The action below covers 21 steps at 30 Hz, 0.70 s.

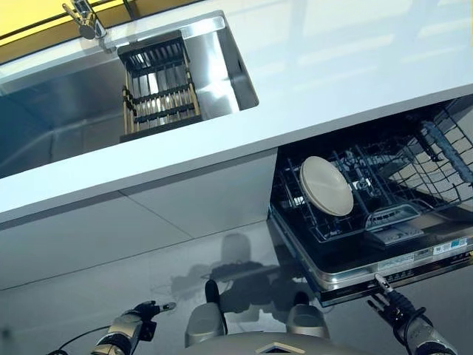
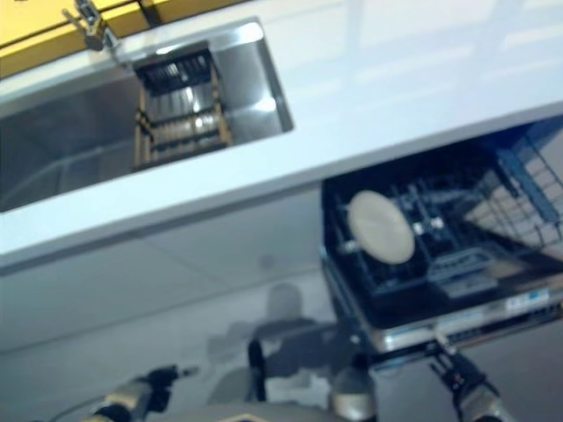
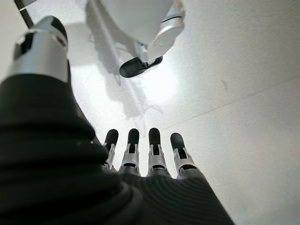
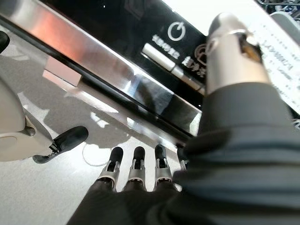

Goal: Take plates into dishwasher

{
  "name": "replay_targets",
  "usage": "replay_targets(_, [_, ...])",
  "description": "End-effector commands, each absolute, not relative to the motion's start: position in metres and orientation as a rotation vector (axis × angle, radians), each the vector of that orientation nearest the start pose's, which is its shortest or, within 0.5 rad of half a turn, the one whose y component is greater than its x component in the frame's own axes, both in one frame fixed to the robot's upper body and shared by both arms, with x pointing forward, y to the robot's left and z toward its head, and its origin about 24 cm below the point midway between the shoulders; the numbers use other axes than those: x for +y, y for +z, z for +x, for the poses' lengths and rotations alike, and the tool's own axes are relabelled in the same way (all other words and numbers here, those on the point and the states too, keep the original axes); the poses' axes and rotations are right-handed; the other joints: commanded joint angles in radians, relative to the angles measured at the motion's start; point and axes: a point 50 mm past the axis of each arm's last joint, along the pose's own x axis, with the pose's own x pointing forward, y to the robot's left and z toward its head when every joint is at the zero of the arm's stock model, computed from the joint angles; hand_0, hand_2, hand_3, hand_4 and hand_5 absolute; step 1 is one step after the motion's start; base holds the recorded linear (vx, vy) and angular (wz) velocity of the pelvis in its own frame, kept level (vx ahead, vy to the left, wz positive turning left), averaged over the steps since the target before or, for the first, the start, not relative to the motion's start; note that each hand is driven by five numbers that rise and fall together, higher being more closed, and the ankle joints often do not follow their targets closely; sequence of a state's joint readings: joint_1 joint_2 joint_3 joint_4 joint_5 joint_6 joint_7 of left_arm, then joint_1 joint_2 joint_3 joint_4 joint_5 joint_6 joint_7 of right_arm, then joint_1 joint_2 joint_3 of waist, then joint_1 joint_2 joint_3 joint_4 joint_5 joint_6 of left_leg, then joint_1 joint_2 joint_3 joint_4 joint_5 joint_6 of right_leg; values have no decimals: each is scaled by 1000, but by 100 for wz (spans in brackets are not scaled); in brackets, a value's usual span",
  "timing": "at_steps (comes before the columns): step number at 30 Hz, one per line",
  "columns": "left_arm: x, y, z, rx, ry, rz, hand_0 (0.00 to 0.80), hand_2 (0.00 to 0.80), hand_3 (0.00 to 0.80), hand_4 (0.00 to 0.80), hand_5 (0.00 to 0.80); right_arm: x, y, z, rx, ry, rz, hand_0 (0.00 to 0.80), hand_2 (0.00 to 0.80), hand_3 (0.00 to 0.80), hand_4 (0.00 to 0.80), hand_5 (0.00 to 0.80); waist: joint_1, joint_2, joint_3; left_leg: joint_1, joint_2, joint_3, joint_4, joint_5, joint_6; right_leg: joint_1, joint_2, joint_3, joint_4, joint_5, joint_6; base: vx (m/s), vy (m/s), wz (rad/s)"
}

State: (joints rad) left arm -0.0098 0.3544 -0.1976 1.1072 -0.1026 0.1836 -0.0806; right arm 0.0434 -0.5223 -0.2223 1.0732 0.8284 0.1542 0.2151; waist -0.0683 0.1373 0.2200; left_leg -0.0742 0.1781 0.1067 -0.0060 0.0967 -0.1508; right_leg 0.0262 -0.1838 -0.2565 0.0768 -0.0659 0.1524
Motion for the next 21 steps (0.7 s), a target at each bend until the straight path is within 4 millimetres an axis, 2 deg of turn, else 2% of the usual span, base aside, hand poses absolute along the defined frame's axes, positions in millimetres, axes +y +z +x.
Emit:
replay_targets(1, [265,-144,116,1265,34,273,0,0,0,0,0,-369,-82,128,716,-624,511,0,0,0,0,0,-2,5,28,-36,7,36,14,22,15,-107,12,15,205,-103,-99,-32,68,1])
replay_targets(5, [263,-143,118,1259,21,274,0,0,0,0,0,-372,-71,143,654,-561,502,0,0,0,0,0,-5,28,42,-31,-3,35,6,27,13,-119,7,15,221,-109,-102,-33,75,2])
replay_targets(8, [260,-144,117,1261,4,274,0,0,0,0,0,-369,-57,165,555,-452,508,0,0,0,0,0,-1,42,42,-28,-13,30,5,26,13,-119,2,12,223,-112,-105,-6,64,1])
replay_targets(16, [253,-147,109,1278,-38,277,0,0,0,0,0,-344,-16,218,320,-152,470,0,0,0,0,0,4,55,26,-3,-27,34,-6,22,14,-95,-5,-2,209,-110,-104,17,50,0])
replay_targets(21, [245,-153,97,1300,-67,278,0,0,0,0,0,-320,25,258,148,20,448,0,0,0,0,0,21,60,3,15,-33,38,-10,17,12,-66,-11,-14,185,-104,-100,48,50,-2])
